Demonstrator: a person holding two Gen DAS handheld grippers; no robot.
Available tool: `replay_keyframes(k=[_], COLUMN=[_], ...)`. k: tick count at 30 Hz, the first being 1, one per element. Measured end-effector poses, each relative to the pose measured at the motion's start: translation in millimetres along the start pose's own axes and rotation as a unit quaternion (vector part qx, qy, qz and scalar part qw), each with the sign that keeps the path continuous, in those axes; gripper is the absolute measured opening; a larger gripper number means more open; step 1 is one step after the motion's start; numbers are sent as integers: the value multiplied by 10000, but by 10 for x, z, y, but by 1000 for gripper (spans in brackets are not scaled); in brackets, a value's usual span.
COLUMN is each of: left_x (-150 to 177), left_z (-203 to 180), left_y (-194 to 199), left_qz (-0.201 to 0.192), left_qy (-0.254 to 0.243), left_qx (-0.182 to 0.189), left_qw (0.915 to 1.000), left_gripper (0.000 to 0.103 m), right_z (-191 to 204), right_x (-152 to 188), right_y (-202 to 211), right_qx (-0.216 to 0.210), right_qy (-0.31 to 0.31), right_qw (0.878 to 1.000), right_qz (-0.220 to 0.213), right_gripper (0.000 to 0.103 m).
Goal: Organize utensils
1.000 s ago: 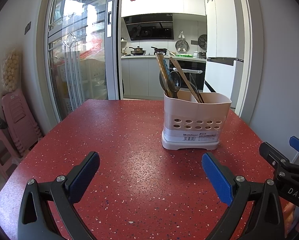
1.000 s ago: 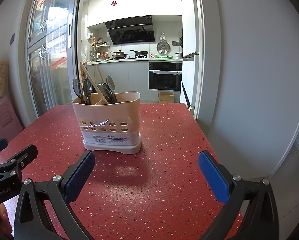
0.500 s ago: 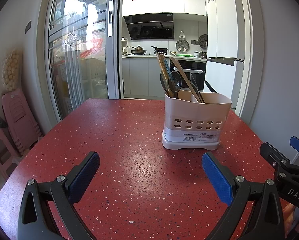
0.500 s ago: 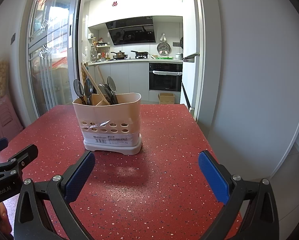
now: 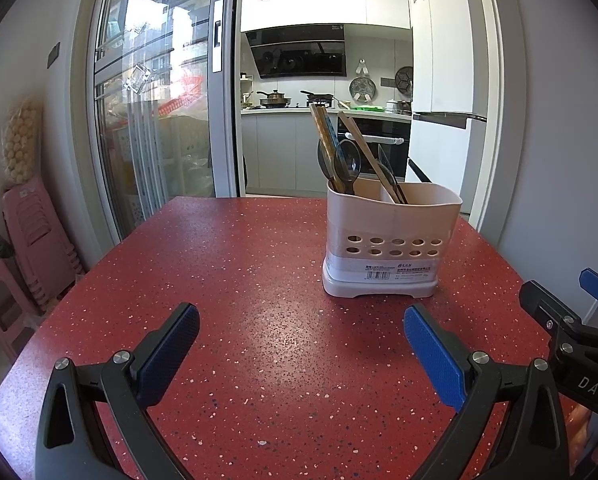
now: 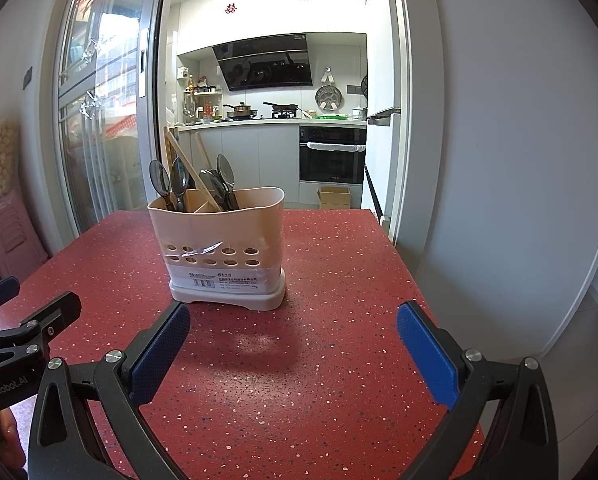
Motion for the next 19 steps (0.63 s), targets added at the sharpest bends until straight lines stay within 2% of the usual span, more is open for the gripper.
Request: replay_keyframes(k=[19], left_x=[25], left_z=[-7], left_y=[4], left_qz=[79], left_qy=[57], left_qx=[79], left_qw=[9999], left_gripper=[103], right_z=[12], right_x=[-6], right_y=[0], right_qx=[-7], right_qy=[-2], right_qw=[10000], right_qz=[-2], right_gripper=[103])
Point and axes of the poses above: each gripper's, at about its wrist camera, not at the fingertips, and y roughly against the way its jaws point, z to its left, x to its underside, the point moved 10 cm from there along -y, roughly the way its jaws point, and after that the axes turned 8 degrees about -x, right-handed, at the moved point
